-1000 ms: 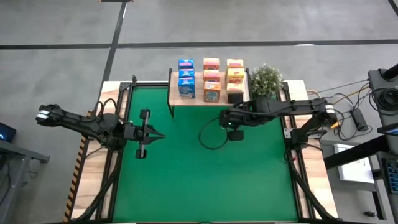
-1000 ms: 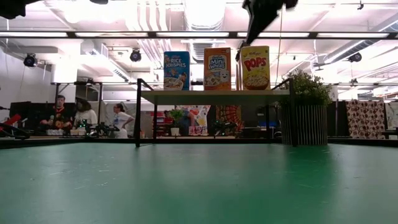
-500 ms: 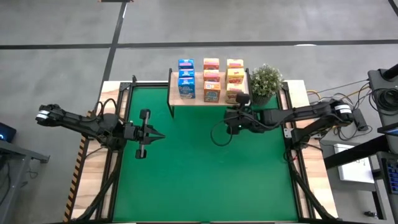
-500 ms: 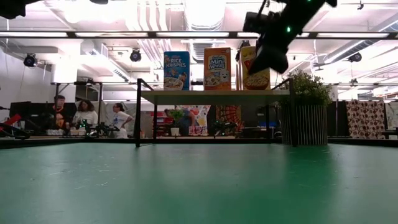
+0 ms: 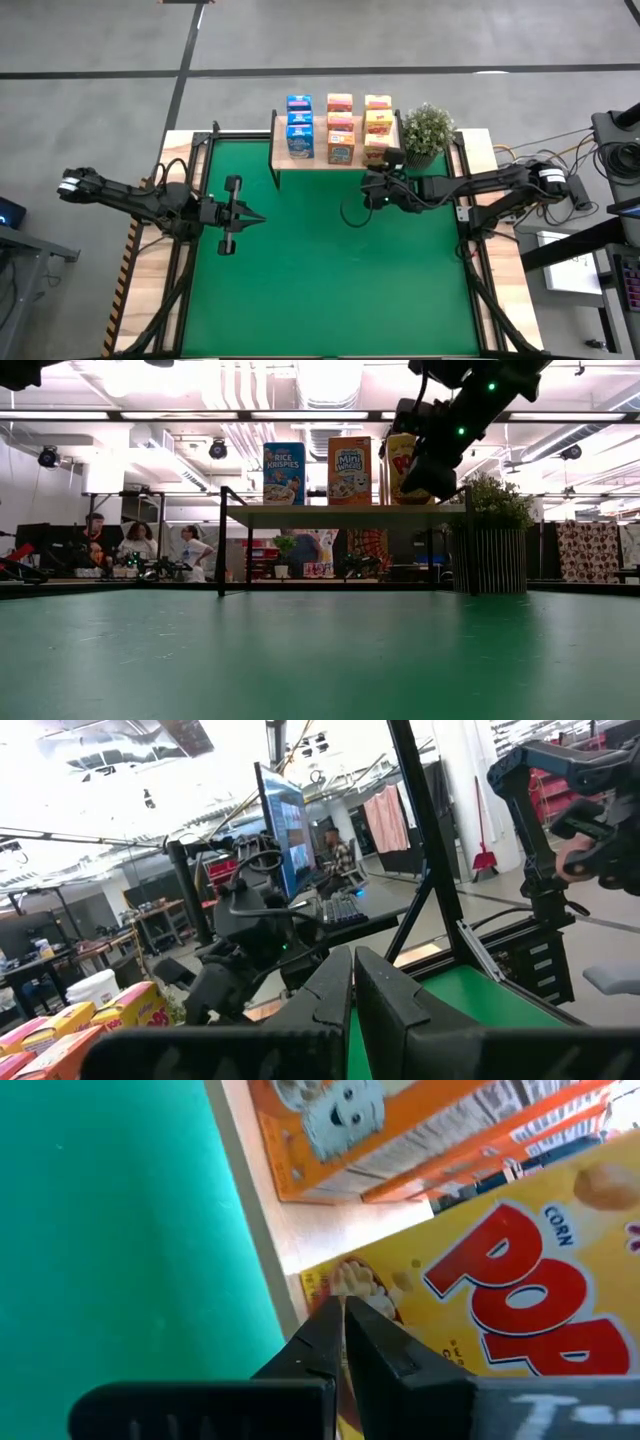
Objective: Stack cereal on shelf
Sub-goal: Put the yellow cereal box on the shelf
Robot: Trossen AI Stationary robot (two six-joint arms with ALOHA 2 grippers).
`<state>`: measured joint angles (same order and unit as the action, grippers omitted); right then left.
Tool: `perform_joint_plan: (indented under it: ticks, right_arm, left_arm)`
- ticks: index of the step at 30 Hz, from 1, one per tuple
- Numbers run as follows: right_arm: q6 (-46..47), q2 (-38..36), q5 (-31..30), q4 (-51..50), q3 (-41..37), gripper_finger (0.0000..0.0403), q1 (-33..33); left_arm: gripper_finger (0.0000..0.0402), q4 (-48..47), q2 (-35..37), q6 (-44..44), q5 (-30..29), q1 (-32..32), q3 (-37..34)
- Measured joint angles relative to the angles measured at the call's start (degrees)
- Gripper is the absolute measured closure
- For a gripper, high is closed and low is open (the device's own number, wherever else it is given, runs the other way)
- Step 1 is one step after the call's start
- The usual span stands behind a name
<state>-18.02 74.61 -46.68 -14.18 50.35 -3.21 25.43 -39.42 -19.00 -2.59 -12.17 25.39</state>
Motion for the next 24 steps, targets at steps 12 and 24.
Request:
perform_joint_plan:
  ticks: [12, 24]
  right_arm:
    - [-0.6, 0.1, 0.3, -0.1, 0.0, 0.0394, -1.5]
    - [-1.4, -0.3, 0.2, -4.6, 0.0, 0.0394, -1.5]
  left_arm:
    - [0.0402, -0.2, 0.0, 0.0, 0.0, 0.0, 0.0]
    - [0.0402, -0.2, 0.0, 0.0, 0.0, 0.0, 0.0]
